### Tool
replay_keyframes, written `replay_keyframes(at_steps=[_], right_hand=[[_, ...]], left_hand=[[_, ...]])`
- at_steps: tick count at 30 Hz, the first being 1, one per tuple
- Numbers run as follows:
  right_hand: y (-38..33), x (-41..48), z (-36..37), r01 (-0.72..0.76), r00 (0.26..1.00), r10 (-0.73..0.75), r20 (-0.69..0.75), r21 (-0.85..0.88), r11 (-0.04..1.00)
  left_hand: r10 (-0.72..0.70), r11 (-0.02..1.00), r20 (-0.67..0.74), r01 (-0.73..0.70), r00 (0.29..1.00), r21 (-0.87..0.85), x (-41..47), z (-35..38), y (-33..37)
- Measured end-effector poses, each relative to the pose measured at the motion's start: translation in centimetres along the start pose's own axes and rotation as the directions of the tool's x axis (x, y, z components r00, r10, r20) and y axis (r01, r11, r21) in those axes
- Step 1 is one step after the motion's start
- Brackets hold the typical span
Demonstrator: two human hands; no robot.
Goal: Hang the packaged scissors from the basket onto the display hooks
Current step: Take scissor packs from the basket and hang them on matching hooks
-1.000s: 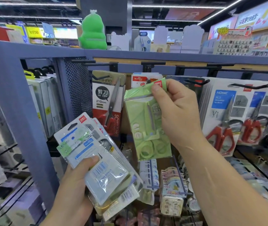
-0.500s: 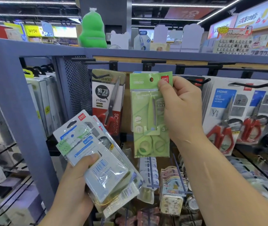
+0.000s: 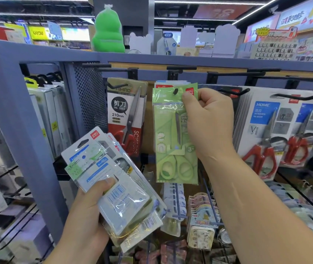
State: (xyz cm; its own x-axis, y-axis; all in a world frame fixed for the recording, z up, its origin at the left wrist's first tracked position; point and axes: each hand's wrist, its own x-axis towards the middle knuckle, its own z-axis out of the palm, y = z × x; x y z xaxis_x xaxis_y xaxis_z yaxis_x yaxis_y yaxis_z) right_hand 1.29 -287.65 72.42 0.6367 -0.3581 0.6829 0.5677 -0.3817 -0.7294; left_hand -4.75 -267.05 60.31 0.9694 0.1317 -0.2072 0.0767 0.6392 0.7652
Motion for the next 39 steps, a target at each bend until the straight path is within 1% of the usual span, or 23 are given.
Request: replay_keyframes(at_steps=[4,7,8,9,11,12,13,14,15,16,17,18,19,20,21,22,25,27,30,32,34,36,39], right_hand=[[1.1,2.0,0.8,-0.045,0.999,0.045,0.0,-0.195,0.98],[0.8,3.4,1.1,-0.078,0.996,0.09,0.015,-0.384,0.92],[0.9,3.5,1.2,-0.079,0.995,0.095,0.016,-0.418,0.905],[1.0,3.1,1.1,-0.077,0.996,0.09,0.014,-0.405,0.911],[0.9,0.7,0.9,-0.009,1.0,0.003,-0.023,-0.282,0.959],[0.8,-1.0,0.7,0.094,0.993,-0.106,-0.043,-0.214,0.972],[0.7,-2.8,0.6,0.2,0.973,-0.218,-0.075,-0.199,0.959],[0.2,-4.7,0.7,0.288,0.952,-0.302,-0.054,-0.186,0.939],[-0.3,-6.4,0.9,0.328,0.944,-0.328,0.034,-0.167,0.93],[-0.6,-7.7,1.0,0.315,0.942,-0.291,0.168,-0.139,0.939],[-0.9,-8.7,1.3,0.24,0.923,-0.18,0.339,-0.143,0.96],[-1.3,-9.4,1.5,0.158,0.864,-0.043,0.501,-0.189,0.969],[-1.0,-10.0,1.7,0.098,0.783,0.072,0.618,-0.237,0.967],[-0.7,-10.4,1.8,0.035,0.715,0.16,0.681,-0.263,0.964],[-0.5,-10.4,1.9,-0.033,0.678,0.213,0.704,-0.26,0.965],[-0.2,-10.5,1.8,-0.101,0.672,0.242,0.7,-0.238,0.966],[0.6,-10.5,1.7,-0.288,0.714,0.302,0.632,-0.127,0.949],[1.2,-10.7,1.7,-0.397,0.722,0.335,0.605,-0.034,0.917],[1.4,-11.0,1.4,-0.511,0.745,0.373,0.553,0.113,0.852],[1.8,-10.9,1.4,-0.549,0.768,0.403,0.498,0.187,0.815],[1.8,-10.6,1.3,-0.56,0.775,0.412,0.479,0.219,0.799],[1.6,-10.1,0.6,-0.523,0.802,0.396,0.447,0.204,0.828],[0.8,-8.7,-1.5,-0.34,0.887,0.283,0.364,0.101,0.935]], left_hand=[[0.002,1.0,0.017,-0.002,1.0,-0.009,-0.1,0.2,0.2],[0.007,1.0,0.031,-0.006,0.999,-0.025,-0.4,0.5,0.4],[0.005,1.0,0.033,-0.004,0.999,-0.03,-0.5,0.6,0.5],[0.003,0.999,0.036,-0.002,0.999,-0.032,-0.6,0.7,0.5],[0.009,0.999,0.035,-0.008,0.999,-0.035,-0.8,0.7,0.6],[0.013,0.999,0.034,-0.012,0.999,-0.035,-0.7,0.6,0.5],[0.017,0.999,0.039,-0.015,0.999,-0.035,-0.7,0.5,0.5],[0.02,0.999,0.041,-0.018,0.999,-0.037,-0.6,0.5,0.5],[0.02,0.999,0.051,-0.018,0.998,-0.039,-0.5,0.4,0.4],[0.02,0.999,0.068,-0.018,0.997,-0.039,-0.4,0.4,0.4],[0.021,0.999,0.088,-0.017,0.996,-0.042,-0.3,0.5,0.3],[0.027,0.999,0.099,-0.023,0.995,-0.046,-0.2,0.7,0.2],[0.038,0.998,0.101,-0.033,0.994,-0.054,-0.2,0.9,0.1],[0.055,0.997,0.098,-0.049,0.994,-0.063,-0.2,1.1,0.0],[0.075,0.995,0.104,-0.068,0.992,-0.074,-0.2,1.2,-0.1],[0.091,0.993,0.113,-0.082,0.989,-0.081,-0.3,1.5,-0.2],[0.089,0.99,0.13,-0.074,0.987,-0.119,-0.4,1.9,-0.6],[0.091,0.99,0.133,-0.074,0.987,-0.124,-0.5,2.1,-0.8],[0.099,0.992,0.127,-0.087,0.987,-0.096,-0.4,2.1,-1.1],[0.106,0.992,0.11,-0.099,0.988,-0.072,-0.3,2.1,-1.4],[0.106,0.993,0.08,-0.101,0.991,-0.058,-0.4,2.1,-1.6],[0.114,0.993,0.062,-0.111,0.992,-0.044,-0.5,2.0,-1.7],[0.131,0.991,0.059,-0.129,0.99,-0.033,-0.5,1.6,-1.5]])
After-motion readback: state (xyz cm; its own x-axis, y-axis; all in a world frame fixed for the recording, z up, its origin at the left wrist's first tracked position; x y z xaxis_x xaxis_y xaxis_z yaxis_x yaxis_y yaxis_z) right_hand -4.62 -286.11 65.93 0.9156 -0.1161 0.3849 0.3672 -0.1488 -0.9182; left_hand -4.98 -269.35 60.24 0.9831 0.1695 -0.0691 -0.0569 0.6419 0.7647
